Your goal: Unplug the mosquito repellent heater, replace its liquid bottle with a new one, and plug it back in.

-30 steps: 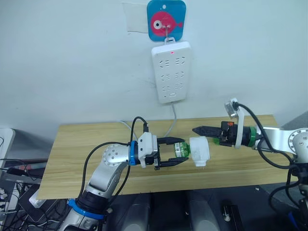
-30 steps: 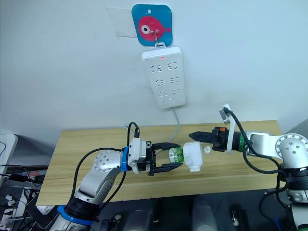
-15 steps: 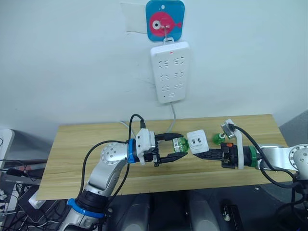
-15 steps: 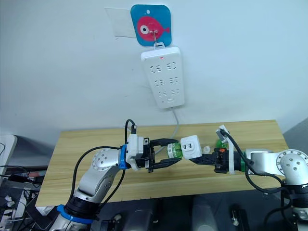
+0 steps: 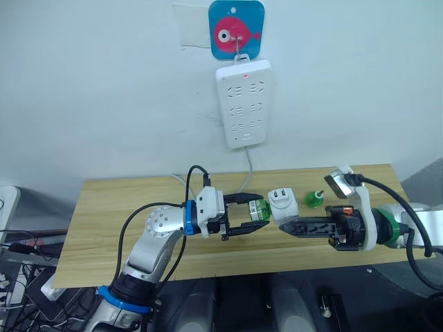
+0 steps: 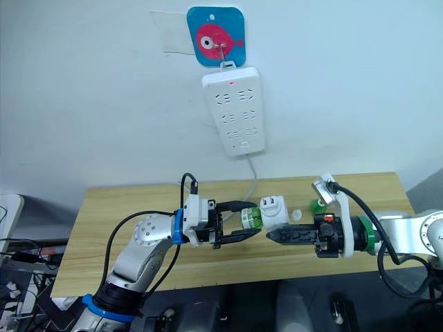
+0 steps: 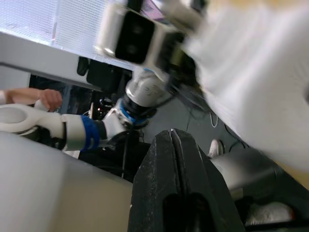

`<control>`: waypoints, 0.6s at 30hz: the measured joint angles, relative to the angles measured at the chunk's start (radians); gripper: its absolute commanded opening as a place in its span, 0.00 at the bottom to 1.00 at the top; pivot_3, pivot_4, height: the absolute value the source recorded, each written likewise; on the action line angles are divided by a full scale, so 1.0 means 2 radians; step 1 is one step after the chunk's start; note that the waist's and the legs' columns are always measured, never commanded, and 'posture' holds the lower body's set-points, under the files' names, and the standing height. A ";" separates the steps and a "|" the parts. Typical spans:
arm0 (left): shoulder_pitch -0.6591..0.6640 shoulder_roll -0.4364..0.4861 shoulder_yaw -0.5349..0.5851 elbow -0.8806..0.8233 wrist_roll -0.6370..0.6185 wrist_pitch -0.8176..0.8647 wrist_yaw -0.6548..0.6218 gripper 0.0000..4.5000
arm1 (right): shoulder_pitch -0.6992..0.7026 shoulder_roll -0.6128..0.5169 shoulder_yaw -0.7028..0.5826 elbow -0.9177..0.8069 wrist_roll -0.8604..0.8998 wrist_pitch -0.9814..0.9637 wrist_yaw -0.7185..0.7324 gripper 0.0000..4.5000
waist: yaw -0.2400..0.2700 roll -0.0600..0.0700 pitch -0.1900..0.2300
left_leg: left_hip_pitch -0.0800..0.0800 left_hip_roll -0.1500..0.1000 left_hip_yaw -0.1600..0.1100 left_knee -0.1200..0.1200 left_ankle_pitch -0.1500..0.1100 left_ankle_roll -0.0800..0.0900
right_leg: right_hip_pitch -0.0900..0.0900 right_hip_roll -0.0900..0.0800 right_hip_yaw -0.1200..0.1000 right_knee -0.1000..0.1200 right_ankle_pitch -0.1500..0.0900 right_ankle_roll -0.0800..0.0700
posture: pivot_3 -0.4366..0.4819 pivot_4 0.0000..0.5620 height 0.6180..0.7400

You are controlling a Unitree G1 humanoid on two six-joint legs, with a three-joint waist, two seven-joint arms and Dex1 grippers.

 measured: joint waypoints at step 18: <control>0.011 0.006 -0.007 0.003 0.008 0.000 -0.009 0.50 | -0.089 0.055 0.038 0.035 -0.051 -0.033 -0.095 0.01 | 0.002 0.000 0.000 | 0.000 0.000 0.000 0.000 0.000 0.000 | 0.000 0.000 0.000 0.000 0.000 0.000 | 0.37 0.50 1.00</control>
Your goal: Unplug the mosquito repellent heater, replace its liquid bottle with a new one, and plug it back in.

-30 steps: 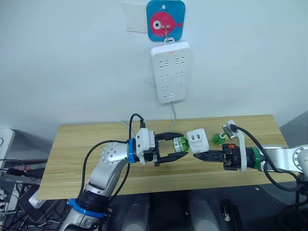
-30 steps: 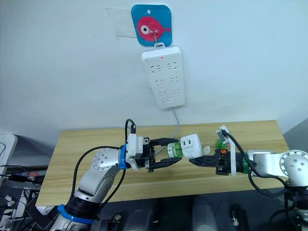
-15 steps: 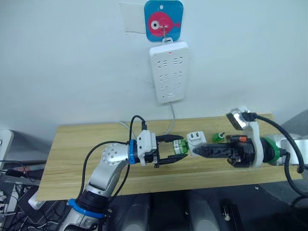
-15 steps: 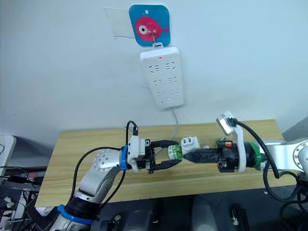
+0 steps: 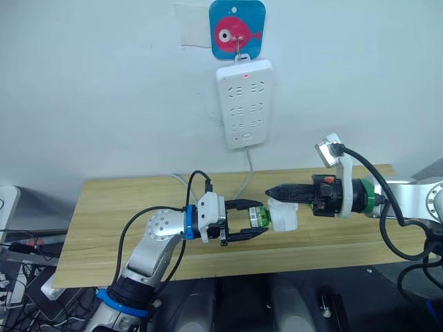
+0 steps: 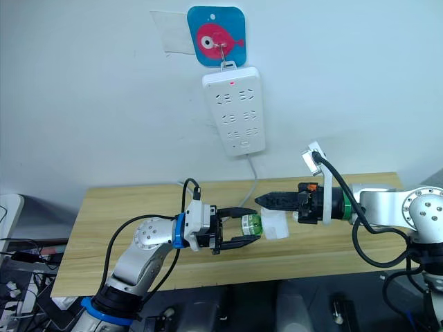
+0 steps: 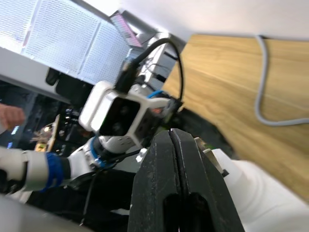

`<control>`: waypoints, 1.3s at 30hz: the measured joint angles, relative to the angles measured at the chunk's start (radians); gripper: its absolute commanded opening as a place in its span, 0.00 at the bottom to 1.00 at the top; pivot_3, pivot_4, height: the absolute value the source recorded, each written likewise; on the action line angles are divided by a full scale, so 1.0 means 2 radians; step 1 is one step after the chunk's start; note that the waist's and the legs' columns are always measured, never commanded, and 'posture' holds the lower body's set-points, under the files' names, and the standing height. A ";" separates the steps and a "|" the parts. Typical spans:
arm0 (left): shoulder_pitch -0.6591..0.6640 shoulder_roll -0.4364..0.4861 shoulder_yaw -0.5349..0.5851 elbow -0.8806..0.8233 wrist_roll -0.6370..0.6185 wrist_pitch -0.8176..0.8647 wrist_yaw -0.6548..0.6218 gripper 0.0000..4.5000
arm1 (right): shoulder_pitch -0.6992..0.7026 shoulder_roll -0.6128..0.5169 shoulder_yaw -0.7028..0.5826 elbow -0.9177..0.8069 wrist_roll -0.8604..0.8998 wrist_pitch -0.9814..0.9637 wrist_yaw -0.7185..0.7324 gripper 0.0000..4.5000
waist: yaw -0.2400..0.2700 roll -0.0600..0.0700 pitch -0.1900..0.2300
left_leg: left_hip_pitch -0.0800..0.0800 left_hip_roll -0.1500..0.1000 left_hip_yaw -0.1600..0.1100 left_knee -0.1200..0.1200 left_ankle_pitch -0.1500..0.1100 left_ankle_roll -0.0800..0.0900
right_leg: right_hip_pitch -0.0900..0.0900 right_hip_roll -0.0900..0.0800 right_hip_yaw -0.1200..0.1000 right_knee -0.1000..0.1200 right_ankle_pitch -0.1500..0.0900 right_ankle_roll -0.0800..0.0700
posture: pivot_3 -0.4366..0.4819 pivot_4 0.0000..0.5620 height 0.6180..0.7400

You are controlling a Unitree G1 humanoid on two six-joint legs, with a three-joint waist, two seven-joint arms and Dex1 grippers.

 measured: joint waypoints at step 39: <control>-0.018 -0.009 0.036 -0.038 -0.097 0.165 0.039 0.50 | 0.045 -0.088 -0.099 0.015 -0.103 0.045 0.206 0.91 | -0.003 0.000 0.000 | 0.000 0.000 0.001 0.000 0.000 0.000 | 0.000 0.000 -0.001 0.000 0.000 0.000 | 0.34 0.51 1.00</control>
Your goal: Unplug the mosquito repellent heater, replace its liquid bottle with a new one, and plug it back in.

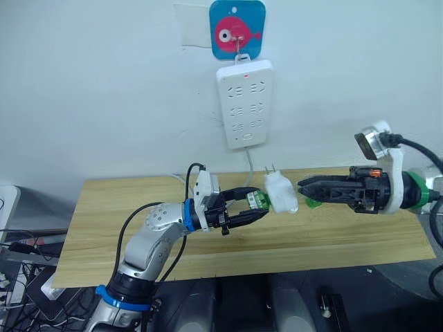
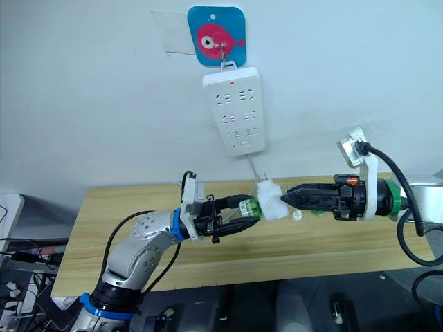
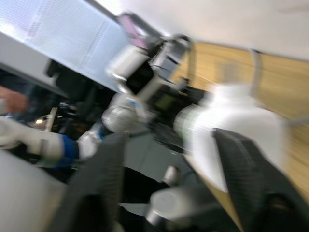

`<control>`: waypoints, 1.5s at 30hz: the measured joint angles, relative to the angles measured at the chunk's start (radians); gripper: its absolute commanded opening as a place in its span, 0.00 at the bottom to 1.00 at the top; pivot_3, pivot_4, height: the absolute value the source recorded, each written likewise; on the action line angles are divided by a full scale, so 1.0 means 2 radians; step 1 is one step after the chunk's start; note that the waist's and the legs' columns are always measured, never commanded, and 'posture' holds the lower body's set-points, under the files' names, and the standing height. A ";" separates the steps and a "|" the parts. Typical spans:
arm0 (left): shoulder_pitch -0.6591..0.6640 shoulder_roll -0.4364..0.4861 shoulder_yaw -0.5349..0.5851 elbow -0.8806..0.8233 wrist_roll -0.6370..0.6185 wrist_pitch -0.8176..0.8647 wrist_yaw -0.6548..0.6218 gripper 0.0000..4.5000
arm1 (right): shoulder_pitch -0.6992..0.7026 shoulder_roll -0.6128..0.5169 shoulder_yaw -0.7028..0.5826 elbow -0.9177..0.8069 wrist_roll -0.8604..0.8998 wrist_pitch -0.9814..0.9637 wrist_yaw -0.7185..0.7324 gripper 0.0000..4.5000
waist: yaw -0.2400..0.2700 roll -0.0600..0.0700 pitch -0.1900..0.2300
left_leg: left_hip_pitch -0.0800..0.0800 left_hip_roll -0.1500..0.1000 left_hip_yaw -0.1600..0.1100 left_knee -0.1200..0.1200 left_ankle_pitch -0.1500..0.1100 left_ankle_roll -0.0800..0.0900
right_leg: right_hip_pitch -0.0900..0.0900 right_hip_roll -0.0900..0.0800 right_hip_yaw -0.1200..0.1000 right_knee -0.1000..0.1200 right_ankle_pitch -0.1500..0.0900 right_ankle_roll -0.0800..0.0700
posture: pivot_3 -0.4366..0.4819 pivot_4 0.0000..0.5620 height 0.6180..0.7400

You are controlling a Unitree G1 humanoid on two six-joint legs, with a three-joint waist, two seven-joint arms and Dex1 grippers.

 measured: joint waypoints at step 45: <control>-0.038 0.009 -0.014 -0.008 0.016 0.000 -0.043 0.94 | -0.016 0.113 0.010 0.019 -0.111 0.082 0.046 0.67 | 0.002 0.000 0.000 | 0.000 0.000 0.000 0.000 0.000 0.000 | 0.000 0.000 0.000 0.000 0.000 0.000 | 0.37 0.48 1.00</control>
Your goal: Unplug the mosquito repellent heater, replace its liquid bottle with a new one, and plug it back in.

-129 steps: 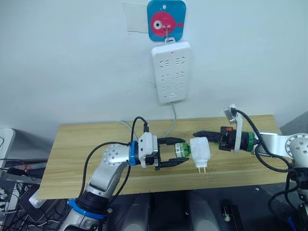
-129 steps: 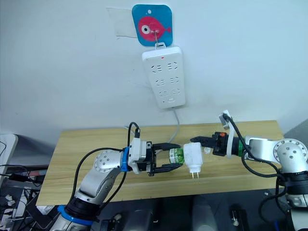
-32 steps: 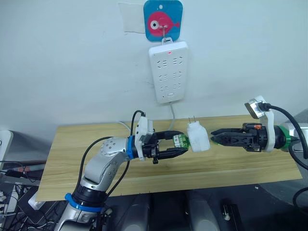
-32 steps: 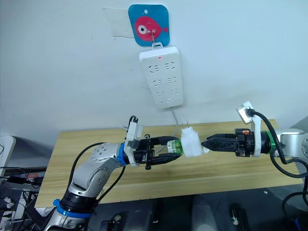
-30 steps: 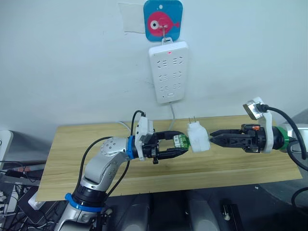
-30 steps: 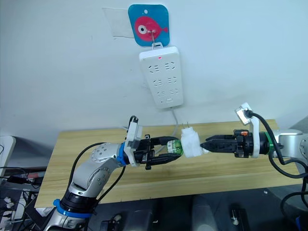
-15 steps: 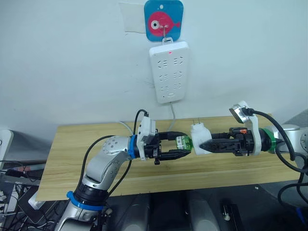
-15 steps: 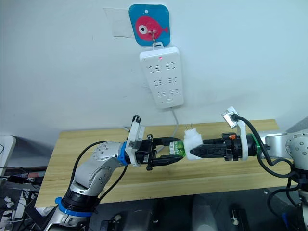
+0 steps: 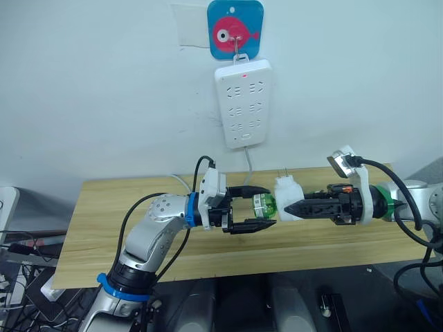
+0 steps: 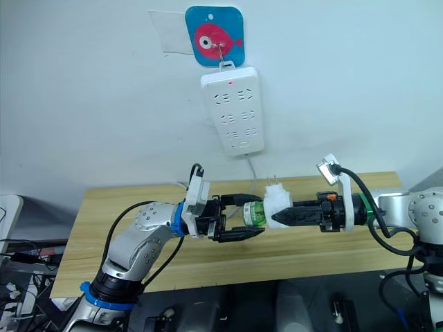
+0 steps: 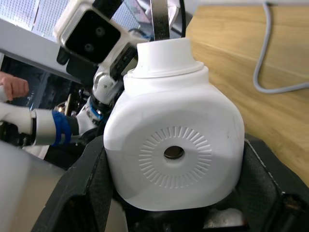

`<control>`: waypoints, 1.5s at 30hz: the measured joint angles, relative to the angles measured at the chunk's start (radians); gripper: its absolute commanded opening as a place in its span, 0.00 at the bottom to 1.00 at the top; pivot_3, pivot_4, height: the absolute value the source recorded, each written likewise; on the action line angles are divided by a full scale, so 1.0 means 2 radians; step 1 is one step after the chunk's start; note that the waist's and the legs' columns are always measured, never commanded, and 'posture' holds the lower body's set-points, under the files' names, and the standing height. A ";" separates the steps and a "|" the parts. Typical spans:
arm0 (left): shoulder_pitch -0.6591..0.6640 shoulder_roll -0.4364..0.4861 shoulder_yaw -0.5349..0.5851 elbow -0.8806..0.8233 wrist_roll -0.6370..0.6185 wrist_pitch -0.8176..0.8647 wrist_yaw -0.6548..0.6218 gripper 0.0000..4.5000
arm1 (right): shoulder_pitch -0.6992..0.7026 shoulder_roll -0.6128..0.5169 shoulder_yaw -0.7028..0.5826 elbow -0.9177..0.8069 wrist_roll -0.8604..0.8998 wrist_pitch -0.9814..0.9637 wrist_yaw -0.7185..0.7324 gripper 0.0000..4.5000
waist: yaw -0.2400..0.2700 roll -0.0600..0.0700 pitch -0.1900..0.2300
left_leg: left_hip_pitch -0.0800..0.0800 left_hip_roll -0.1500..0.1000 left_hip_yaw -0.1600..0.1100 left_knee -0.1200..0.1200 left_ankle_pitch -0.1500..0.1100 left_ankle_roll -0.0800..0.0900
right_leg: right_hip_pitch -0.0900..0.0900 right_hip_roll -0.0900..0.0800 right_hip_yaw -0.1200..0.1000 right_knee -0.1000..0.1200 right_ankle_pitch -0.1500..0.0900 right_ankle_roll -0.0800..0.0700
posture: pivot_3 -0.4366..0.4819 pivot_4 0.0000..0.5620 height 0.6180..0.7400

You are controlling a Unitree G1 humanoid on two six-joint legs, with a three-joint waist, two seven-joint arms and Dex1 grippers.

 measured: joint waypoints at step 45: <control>-0.057 0.024 -0.089 0.068 0.346 -0.196 0.135 0.50 | 0.056 0.013 0.092 -0.092 0.266 -0.198 -0.516 0.67 | -0.009 0.000 0.000 | 0.000 0.000 0.000 0.000 0.000 0.000 | 0.000 0.000 0.001 0.001 0.000 0.000 | 0.34 0.48 1.00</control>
